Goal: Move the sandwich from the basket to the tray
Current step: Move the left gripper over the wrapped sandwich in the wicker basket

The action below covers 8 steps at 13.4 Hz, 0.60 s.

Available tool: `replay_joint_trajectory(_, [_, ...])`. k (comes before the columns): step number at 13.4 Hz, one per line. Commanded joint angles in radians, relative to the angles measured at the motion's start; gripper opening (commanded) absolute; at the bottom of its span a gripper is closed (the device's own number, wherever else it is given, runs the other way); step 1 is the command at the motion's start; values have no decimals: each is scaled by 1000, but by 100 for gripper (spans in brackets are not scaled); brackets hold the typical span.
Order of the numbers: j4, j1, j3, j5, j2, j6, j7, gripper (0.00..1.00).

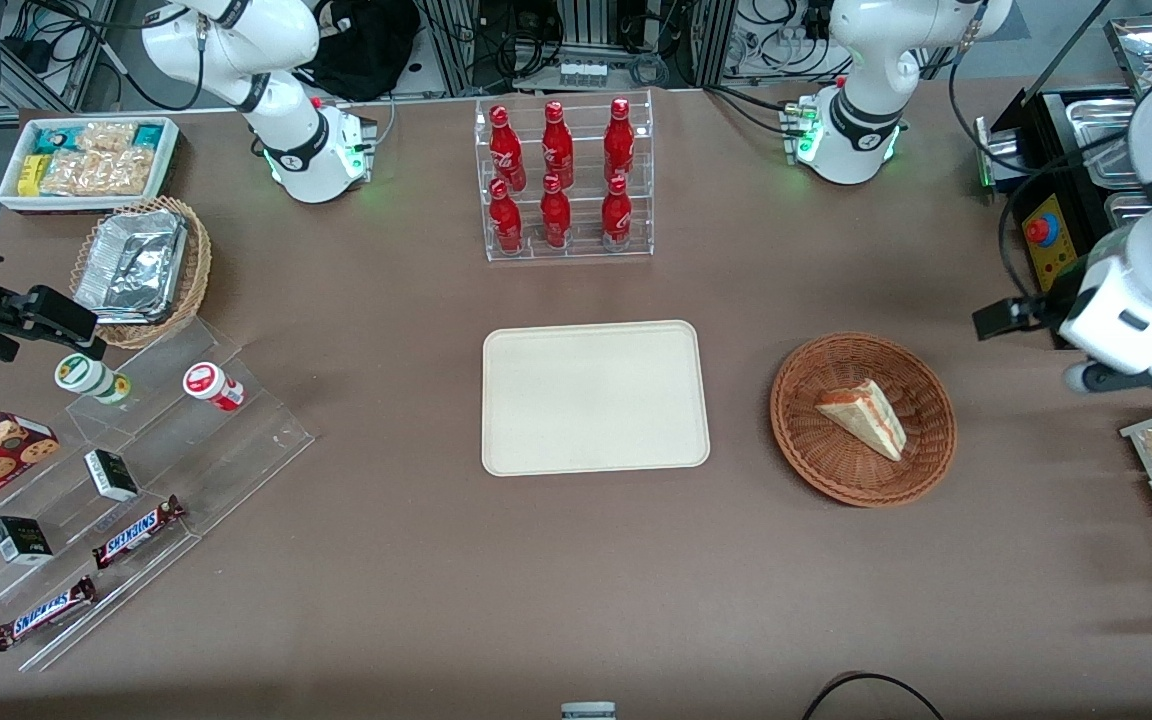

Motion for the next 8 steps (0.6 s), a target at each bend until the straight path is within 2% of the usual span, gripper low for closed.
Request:
replay_joint_trajectory(1, [-103,-24,-4,18,-11,100,-94,100])
replay_joint_trajectory(4, [-223,-66,-4,21,-10,253,-305,100])
replay_joint_trajectory(8, [-349,-70,-4,20,2,431,-595,100])
